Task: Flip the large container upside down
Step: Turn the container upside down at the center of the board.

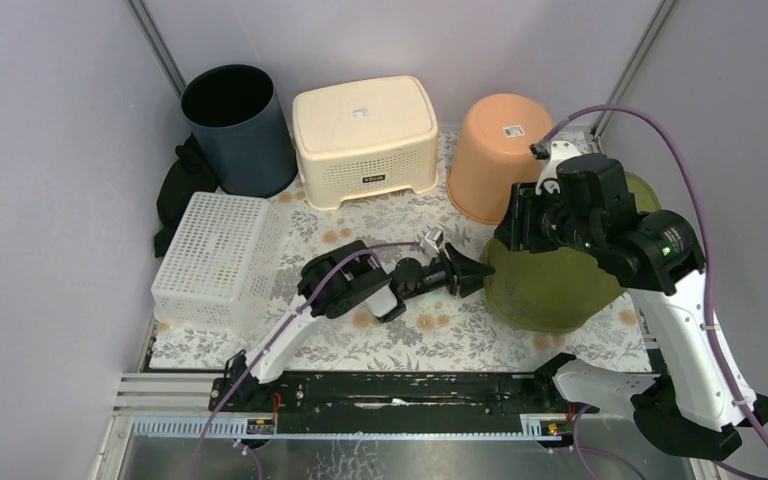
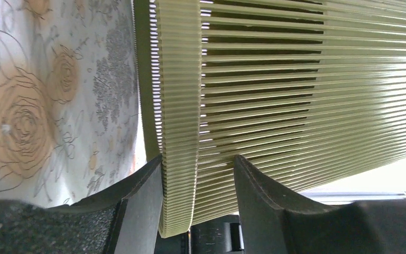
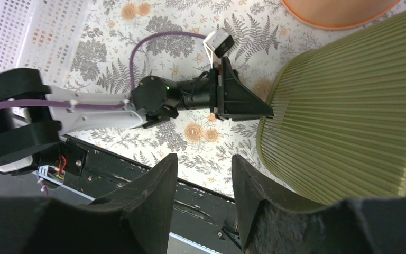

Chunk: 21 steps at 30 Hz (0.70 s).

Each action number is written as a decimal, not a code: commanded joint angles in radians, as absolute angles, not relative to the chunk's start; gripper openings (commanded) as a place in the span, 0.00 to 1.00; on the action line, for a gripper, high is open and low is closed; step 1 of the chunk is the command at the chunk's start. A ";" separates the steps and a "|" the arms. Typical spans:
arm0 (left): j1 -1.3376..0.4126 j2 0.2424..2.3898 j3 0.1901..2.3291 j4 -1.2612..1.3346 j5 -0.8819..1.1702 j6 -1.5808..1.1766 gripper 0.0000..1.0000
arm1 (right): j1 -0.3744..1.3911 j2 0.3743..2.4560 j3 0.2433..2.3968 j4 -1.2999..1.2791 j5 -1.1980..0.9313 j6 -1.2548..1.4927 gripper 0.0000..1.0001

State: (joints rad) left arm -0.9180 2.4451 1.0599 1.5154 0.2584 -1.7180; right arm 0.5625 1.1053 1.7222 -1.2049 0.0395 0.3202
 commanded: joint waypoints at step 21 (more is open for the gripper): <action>-0.884 2.180 1.195 0.578 0.363 -1.267 0.65 | 0.566 1.108 1.394 -1.024 0.043 0.326 0.51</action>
State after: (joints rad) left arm -0.8871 2.2024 1.1545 0.7158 0.3351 -1.3544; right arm 0.5625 1.1065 1.4223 -1.0760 0.0162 0.3225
